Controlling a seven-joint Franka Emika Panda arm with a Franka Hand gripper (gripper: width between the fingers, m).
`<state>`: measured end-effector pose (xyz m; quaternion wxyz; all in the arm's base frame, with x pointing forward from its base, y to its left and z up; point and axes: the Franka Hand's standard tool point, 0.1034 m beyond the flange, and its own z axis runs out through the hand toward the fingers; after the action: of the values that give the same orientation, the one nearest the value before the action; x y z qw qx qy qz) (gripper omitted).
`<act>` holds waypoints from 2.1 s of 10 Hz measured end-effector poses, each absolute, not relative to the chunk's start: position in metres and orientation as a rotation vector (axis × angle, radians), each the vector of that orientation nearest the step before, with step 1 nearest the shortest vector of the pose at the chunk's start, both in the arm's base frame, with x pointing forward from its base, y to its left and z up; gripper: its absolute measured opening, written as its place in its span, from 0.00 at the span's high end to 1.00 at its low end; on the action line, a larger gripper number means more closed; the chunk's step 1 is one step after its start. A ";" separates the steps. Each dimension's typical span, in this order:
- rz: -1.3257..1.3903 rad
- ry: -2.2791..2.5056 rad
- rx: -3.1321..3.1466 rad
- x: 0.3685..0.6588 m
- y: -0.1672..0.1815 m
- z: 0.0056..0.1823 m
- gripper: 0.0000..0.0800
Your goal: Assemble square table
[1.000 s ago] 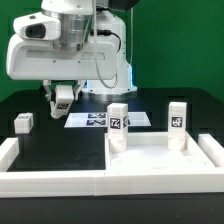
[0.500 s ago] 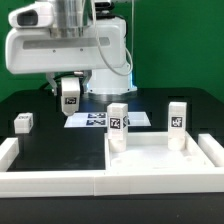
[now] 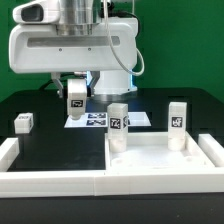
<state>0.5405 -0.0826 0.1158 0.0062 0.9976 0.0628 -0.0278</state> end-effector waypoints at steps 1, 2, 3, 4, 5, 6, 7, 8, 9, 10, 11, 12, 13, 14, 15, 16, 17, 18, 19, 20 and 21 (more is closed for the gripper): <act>-0.087 0.196 3.122 0.540 -0.083 0.116 0.64; -0.090 0.189 3.124 0.541 -0.081 0.116 0.64; -0.107 0.163 3.146 0.544 -0.071 0.117 0.64; -0.082 0.157 3.151 0.558 -0.060 0.121 0.64; -0.023 0.185 3.144 0.576 -0.047 0.122 0.64; 0.010 0.209 3.141 0.588 -0.036 0.119 0.64; 0.054 0.226 3.134 0.596 -0.031 0.114 0.64; 0.086 0.240 3.129 0.599 -0.028 0.110 0.64; 0.114 0.238 3.123 0.599 -0.031 0.111 0.64; 0.146 0.241 3.116 0.601 -0.033 0.111 0.64; 0.254 0.251 3.088 0.606 -0.037 0.111 0.64; 0.358 0.256 3.058 0.606 -0.041 0.111 0.64; 0.425 0.237 3.044 0.603 -0.041 0.110 0.64; 0.458 0.199 3.054 0.605 -0.029 0.110 0.64; 0.463 0.162 3.074 0.610 -0.014 0.114 0.64; 0.482 0.137 3.085 0.618 -0.001 0.116 0.64; 0.498 0.088 3.099 0.624 0.015 0.117 0.64; 0.510 0.059 3.112 0.628 0.027 0.118 0.64; 0.517 0.005 3.132 0.631 0.042 0.117 0.64; 0.515 0.026 3.131 0.631 0.044 0.116 0.64; 0.514 0.024 3.131 0.631 0.042 0.116 0.64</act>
Offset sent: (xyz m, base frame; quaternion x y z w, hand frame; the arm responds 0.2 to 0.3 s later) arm 0.0555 0.0583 0.0130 0.0774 0.0200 0.0558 0.9952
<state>0.6309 0.0424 0.1158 -0.0157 0.9866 0.0076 0.1621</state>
